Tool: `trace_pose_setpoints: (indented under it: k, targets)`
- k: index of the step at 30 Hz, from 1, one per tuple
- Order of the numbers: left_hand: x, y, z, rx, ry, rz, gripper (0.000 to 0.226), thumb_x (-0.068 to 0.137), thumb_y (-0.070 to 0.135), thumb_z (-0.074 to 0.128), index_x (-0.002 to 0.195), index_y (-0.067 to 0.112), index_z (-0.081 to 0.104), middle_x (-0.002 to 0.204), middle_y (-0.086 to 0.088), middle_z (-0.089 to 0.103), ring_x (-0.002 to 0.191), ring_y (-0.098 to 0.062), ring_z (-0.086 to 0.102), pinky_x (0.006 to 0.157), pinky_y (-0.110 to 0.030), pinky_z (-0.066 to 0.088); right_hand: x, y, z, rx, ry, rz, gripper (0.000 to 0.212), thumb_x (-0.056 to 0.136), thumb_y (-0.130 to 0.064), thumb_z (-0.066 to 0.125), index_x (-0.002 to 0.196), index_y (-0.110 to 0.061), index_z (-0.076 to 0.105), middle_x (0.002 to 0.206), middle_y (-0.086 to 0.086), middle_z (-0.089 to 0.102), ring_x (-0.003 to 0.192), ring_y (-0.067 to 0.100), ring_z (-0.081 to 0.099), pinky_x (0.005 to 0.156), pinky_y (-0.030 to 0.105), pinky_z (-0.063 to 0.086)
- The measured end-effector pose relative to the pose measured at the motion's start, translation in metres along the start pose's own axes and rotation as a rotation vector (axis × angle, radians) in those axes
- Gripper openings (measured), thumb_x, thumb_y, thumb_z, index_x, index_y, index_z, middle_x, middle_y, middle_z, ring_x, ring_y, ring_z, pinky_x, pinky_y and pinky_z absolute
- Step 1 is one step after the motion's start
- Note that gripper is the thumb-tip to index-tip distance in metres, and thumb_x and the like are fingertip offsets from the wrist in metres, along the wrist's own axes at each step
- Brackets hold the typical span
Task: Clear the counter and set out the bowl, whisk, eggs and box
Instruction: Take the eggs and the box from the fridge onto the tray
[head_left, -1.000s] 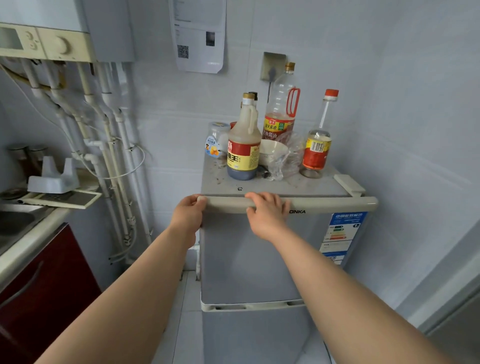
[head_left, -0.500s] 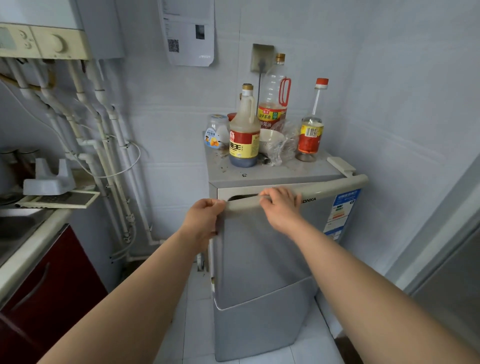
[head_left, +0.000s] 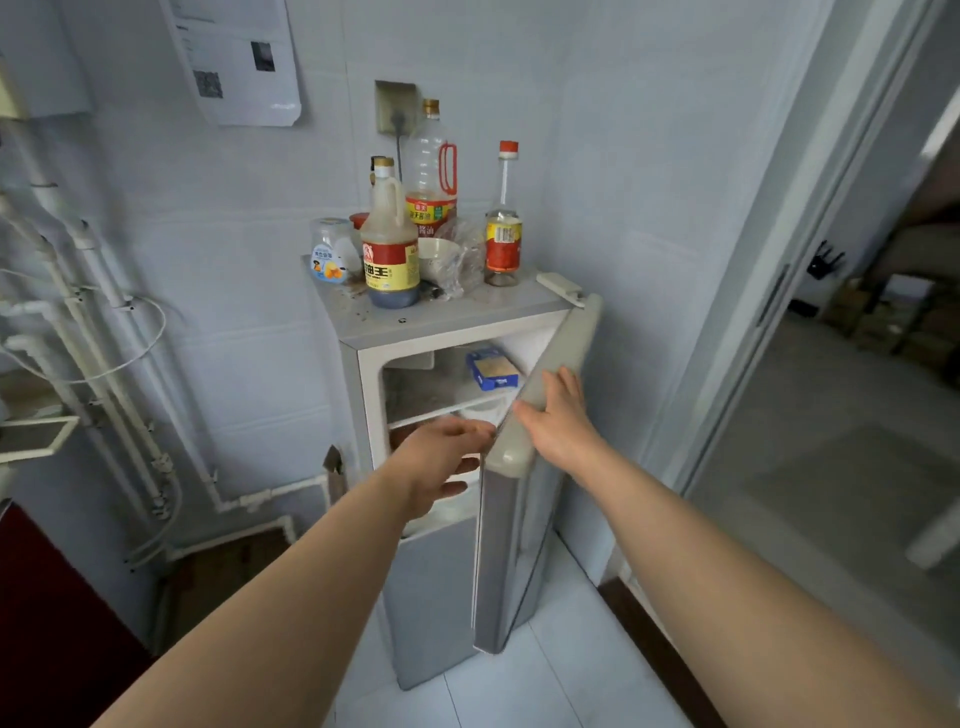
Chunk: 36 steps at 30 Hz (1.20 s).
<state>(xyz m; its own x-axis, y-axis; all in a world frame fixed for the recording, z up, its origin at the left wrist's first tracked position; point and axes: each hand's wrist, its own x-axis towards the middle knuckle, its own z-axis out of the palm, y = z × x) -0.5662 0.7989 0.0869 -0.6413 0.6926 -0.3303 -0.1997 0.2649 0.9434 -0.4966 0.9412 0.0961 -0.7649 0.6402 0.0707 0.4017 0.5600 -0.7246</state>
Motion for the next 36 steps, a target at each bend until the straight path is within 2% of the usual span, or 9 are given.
trace_pose_setpoints:
  k: [2,6,11,14,21,26,28,32,36]
  targets:
    - [-0.002,0.000,0.021,-0.018,-0.068,0.001,0.013,0.093,0.024,0.058,0.101,0.024,0.068,0.096,0.007,0.066,0.089,-0.012,0.058,0.082,-0.032,0.041,-0.014,0.009,-0.014,0.066,0.019,0.047,0.064,0.093,-0.027,0.051,0.148,-0.007,0.023,0.158,0.010,0.012,0.147,0.022,0.014,0.119,0.033,0.016]
    - [0.000,0.003,0.062,-0.020,-0.116,0.007,0.021,0.096,0.019,0.053,0.112,0.020,0.067,0.105,0.000,0.066,0.097,-0.018,0.057,0.085,-0.033,0.044,-0.041,0.029,-0.047,0.158,0.087,0.080,0.041,0.091,-0.020,0.053,0.130,-0.011,0.046,0.131,0.009,0.051,0.116,0.023,0.053,0.098,0.032,0.043]
    - [0.009,0.010,0.112,-0.008,-0.151,0.023,0.022,0.095,0.016,0.052,0.114,0.021,0.064,0.101,-0.001,0.064,0.096,-0.019,0.058,0.094,-0.039,0.046,-0.059,0.053,-0.092,0.120,0.134,0.092,0.032,0.092,-0.011,0.052,0.124,-0.013,0.056,0.108,0.000,0.062,0.089,0.013,0.057,0.071,0.020,0.044]
    - [0.021,0.015,0.142,-0.019,-0.175,0.037,0.027,0.095,0.017,0.052,0.120,0.021,0.061,0.105,-0.001,0.062,0.098,-0.019,0.059,0.090,-0.036,0.045,-0.056,0.070,-0.117,-0.012,0.168,0.124,0.026,0.088,-0.009,0.051,0.112,-0.013,0.061,0.091,-0.003,0.059,0.072,0.011,0.054,0.050,0.013,0.032]
    - [0.058,0.035,0.213,-0.038,-0.164,0.047,0.033,0.098,0.016,0.048,0.130,0.014,0.053,0.116,-0.007,0.059,0.108,-0.024,0.059,0.098,-0.041,0.048,-0.033,0.115,-0.176,-0.190,0.186,0.214,0.023,0.075,-0.007,0.051,0.091,-0.011,0.068,0.082,0.006,0.064,0.084,0.027,0.064,0.064,0.027,0.044]
    - [0.086,0.052,0.255,-0.069,-0.118,0.035,0.037,0.098,0.013,0.046,0.135,0.009,0.049,0.127,-0.009,0.055,0.119,-0.027,0.056,0.101,-0.042,0.047,-0.010,0.146,-0.212,-0.325,0.202,0.267,0.028,0.081,-0.002,0.047,0.102,-0.007,0.065,0.103,0.011,0.059,0.097,0.032,0.060,0.071,0.027,0.042]
    - [0.097,0.059,0.268,-0.086,-0.107,0.025,0.036,0.098,0.012,0.045,0.134,0.009,0.049,0.128,-0.010,0.055,0.120,-0.027,0.055,0.101,-0.042,0.047,0.000,0.159,-0.220,-0.386,0.224,0.274,0.032,0.084,-0.001,0.047,0.111,-0.008,0.062,0.116,0.011,0.048,0.108,0.032,0.053,0.084,0.031,0.046]
    - [0.114,0.068,0.287,-0.116,-0.062,0.008,0.026,0.098,0.009,0.045,0.120,0.008,0.058,0.112,-0.007,0.058,0.114,-0.025,0.058,0.097,-0.040,0.050,0.011,0.180,-0.232,-0.525,0.264,0.220,0.034,0.087,-0.007,0.050,0.120,-0.011,0.057,0.131,0.009,0.043,0.121,0.028,0.041,0.102,0.038,0.039]
    - [0.133,0.076,0.305,-0.100,-0.011,0.009,0.027,0.097,0.001,0.042,0.077,0.015,0.053,0.087,-0.001,0.051,0.103,-0.024,0.054,0.098,-0.040,0.048,0.028,0.200,-0.245,-0.566,0.248,0.201,0.035,0.088,-0.014,0.049,0.122,-0.013,0.051,0.134,0.008,0.040,0.123,0.029,0.036,0.108,0.037,0.030]
